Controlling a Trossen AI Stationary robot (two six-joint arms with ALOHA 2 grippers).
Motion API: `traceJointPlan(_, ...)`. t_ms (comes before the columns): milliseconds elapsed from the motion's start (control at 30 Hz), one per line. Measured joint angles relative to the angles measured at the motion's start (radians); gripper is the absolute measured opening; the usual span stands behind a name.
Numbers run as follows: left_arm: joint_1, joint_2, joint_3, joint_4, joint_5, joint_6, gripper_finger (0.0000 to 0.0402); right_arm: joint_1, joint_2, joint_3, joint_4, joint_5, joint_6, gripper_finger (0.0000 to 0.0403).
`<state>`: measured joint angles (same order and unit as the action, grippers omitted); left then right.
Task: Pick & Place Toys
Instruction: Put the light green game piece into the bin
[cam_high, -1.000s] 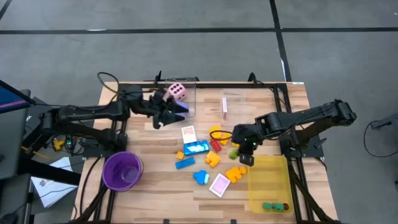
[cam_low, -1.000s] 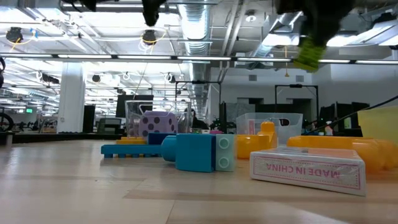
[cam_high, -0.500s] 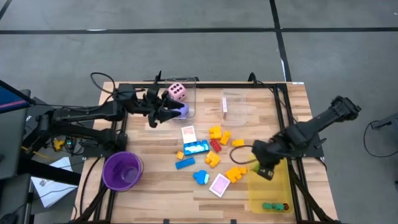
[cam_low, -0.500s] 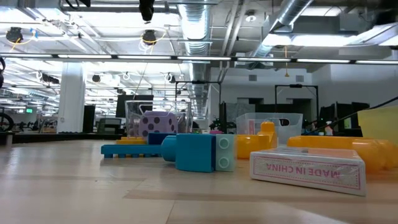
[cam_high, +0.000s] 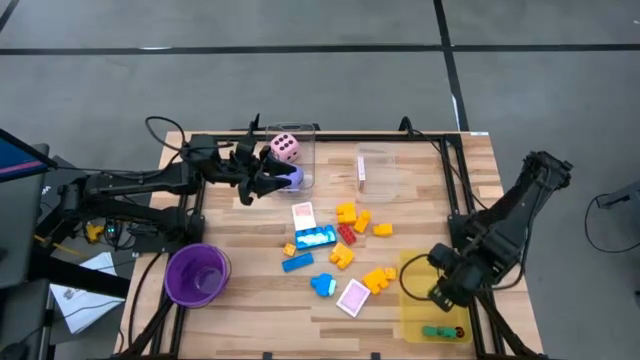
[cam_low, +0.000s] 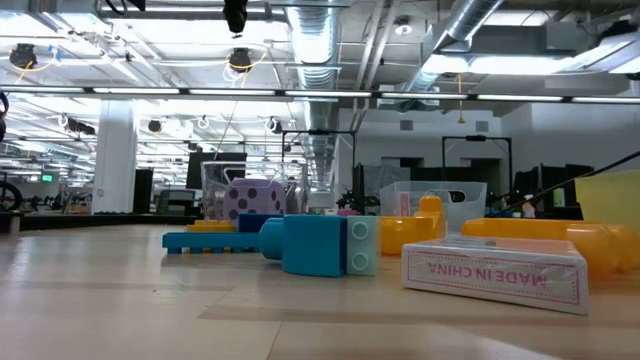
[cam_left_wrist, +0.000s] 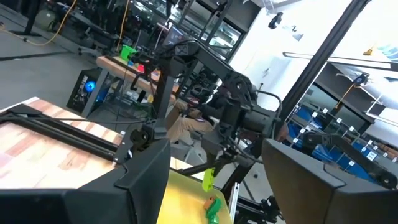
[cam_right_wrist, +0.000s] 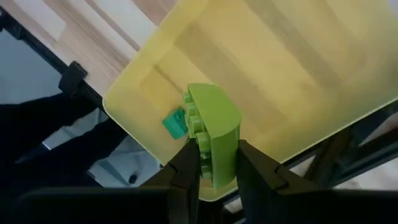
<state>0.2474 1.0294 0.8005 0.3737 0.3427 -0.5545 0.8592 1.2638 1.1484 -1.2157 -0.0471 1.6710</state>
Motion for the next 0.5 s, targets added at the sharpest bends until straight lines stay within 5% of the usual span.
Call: traceJointPlan(500, 0.000, 0.000, 0.000, 0.000, -0.003, -0.010, 0.0242, 0.031, 0.166, 0.000, 0.192, -0.059, 0.202, 0.0072)
